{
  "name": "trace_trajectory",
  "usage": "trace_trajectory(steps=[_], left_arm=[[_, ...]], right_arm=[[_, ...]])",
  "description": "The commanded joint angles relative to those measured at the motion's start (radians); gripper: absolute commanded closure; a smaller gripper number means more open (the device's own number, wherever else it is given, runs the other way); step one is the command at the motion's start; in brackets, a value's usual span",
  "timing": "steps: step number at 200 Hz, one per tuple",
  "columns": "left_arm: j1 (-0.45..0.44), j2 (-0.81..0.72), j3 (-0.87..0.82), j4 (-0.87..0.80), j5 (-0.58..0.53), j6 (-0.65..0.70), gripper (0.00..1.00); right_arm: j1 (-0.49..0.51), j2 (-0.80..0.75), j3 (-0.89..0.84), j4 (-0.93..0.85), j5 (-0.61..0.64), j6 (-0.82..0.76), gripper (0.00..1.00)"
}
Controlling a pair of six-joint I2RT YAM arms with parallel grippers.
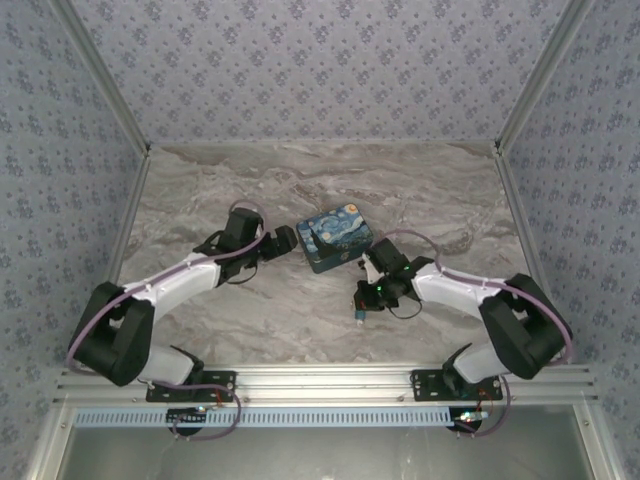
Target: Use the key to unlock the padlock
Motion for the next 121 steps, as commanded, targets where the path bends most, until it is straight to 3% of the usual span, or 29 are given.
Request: trace_trajectory(steps=[1,66,102,121], left_arm=[[0.01,-0.059,-0.022,-0.058,-0.033,0.029,0.0],[0.017,-0.175,-0.042,-0.145,-0.074,0.091,0.01],[0.017,-0.248,-0.045,-0.189,-0.115,0.122,0.01],[0.018,-0.293,-0.047,-0.207,-0.139,0.134,0.01]], right_arm=[[0.017,0.055,0.05,0.029,0.005,0.009,1.0],[0.028,0.065,0.063,0.003,0.037,-0.005,0.92],[0.031,-0.024,0.064,-0.017,0.079,-0.024,0.71],[0.025,-0.078,0.071,-0.047,0.122,-0.039,0.66]])
